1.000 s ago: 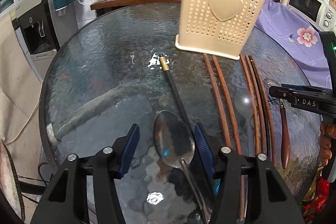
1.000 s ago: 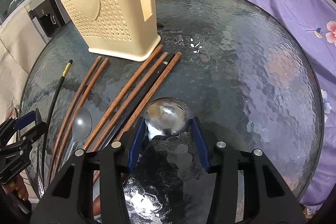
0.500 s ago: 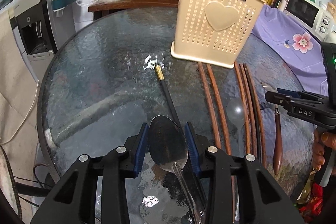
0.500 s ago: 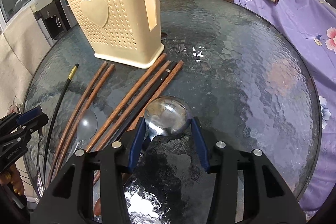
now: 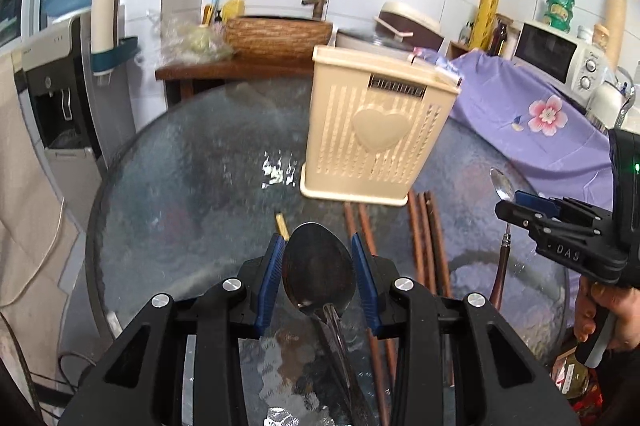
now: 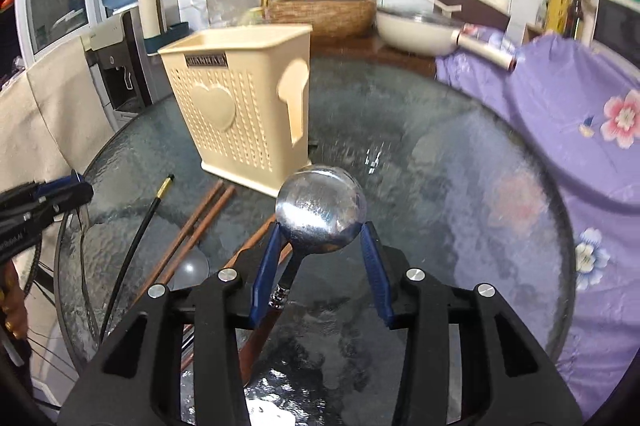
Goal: Organize utensils
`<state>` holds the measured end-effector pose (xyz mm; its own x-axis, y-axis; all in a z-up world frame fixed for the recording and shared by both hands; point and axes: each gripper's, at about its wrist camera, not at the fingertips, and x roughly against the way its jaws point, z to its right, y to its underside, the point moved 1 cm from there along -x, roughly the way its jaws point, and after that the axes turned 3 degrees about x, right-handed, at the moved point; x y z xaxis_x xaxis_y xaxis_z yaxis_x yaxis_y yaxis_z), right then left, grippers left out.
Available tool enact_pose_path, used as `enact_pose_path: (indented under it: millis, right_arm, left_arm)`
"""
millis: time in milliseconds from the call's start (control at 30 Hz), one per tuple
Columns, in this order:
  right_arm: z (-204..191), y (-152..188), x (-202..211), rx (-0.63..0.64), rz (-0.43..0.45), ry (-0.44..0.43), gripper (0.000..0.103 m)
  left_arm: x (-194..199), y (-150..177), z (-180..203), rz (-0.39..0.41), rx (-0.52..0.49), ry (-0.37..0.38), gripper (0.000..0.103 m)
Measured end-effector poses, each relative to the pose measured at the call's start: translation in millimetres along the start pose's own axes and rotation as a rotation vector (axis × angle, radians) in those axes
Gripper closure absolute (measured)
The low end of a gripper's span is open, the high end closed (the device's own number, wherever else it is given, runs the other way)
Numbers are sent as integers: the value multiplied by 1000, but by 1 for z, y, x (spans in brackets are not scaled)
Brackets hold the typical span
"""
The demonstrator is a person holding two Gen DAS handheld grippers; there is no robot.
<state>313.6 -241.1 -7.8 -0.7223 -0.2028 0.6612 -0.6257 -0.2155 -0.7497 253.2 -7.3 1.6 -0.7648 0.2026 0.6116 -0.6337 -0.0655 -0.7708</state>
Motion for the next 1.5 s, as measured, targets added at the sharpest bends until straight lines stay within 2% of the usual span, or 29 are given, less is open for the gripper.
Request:
enact_pose_path:
  millis: [200, 233, 267, 300, 400, 533, 600, 633, 667, 700, 733, 833, 967, 1133, 1233, 1333, 1433, 1500]
  right_arm:
    - [6, 1, 7, -8, 24, 1, 64]
    - [6, 1, 8, -10, 23, -3, 78]
    - [7, 1, 9, -13, 24, -16, 98]
    - [8, 0, 11, -16, 30, -29, 98]
    - [7, 0, 9, -1, 27, 2, 98]
    - [14, 2, 3, -34, 16, -22, 97]
    - [20, 1, -4, -42, -11, -23, 89]
    - [23, 1, -8, -51, -26, -13, 73]
    - [28, 0, -11, -66, -25, 6, 46]
    - [32, -1, -14, -66, -23, 34, 37]
    - [33, -2, -19, -50, -31, 47, 33]
    - [32, -4, -36, -6, -65, 43, 34]
    - [25, -7, -72, 58, -166, 23, 39]
    - [21, -8, -105, 104, -229, 44, 43]
    - [24, -11, -117, 85, -250, 21, 46]
    - [30, -17, -123, 38, -265, -4, 57]
    - [35, -20, -125, 10, -280, -28, 62]
    - [36, -22, -122, 4, -271, -49, 85]
  left_arm:
    - [9, -3, 6, 29, -18, 8, 69]
    - [10, -3, 5, 33, -12, 15, 69]
    - [12, -4, 5, 38, -11, 17, 69]
    - [13, -5, 5, 42, -14, 17, 69]
    - [14, -6, 6, 47, -26, 9, 69]
    - [9, -4, 3, 36, -15, 8, 69]
    - [8, -3, 2, 31, -12, 6, 69]
    - [8, -4, 2, 31, -9, 7, 69]
    - [9, -4, 1, 32, -8, 8, 69]
    - [9, -5, 1, 34, -9, 8, 69]
    - [10, -5, 2, 37, -8, 8, 69]
    - [13, -7, 3, 46, -15, 7, 69]
    - [14, -9, 5, 48, -22, 10, 69]
    - [17, -11, 5, 55, -30, 6, 69]
    - [18, -12, 4, 55, -28, 8, 69]
    - [17, -13, 3, 50, -28, 13, 69]
    - [16, -13, 4, 46, -32, 16, 69]
    - [15, -14, 5, 44, -32, 21, 69]
